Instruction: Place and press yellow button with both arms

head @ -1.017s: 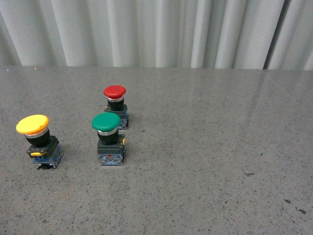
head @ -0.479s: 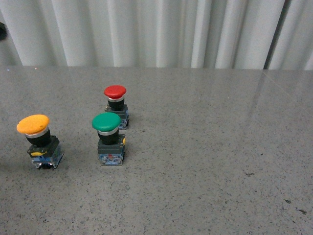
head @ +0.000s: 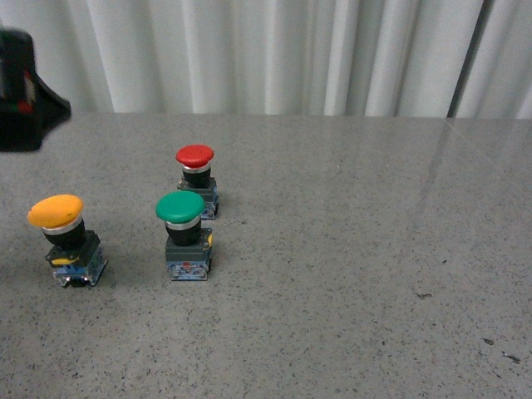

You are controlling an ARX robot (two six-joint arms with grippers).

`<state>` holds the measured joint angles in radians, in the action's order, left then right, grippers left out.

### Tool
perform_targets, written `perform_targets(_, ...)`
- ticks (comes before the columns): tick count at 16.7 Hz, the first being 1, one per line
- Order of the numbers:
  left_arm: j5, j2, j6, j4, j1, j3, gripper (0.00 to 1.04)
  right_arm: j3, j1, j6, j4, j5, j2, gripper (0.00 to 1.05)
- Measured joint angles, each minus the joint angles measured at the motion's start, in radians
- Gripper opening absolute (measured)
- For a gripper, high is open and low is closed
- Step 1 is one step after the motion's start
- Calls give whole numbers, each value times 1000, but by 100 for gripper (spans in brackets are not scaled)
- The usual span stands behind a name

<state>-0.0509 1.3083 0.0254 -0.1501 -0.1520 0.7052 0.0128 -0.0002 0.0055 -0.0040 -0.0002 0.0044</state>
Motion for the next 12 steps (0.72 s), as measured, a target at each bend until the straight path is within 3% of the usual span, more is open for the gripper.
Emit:
perform_targets(3,2,179,-7,-116,-58,-101,98,0,0,0,0,0,0,98)
perform_targets(5,-36,174,-44,-124,-60,-111,57,0,0,0,0,0,0,98)
perform_targets(7,-59,129,-74,-103,-54,-112,38,0,0,0,0,0,0,98)
perform_targets(10,-80,-11,-113,-22,-63,-89,33,0,0,0,0,0,0,98)
perform_targets(12,-85,-98,-119,36,-121,34,33,0,0,0,0,0,0,98)
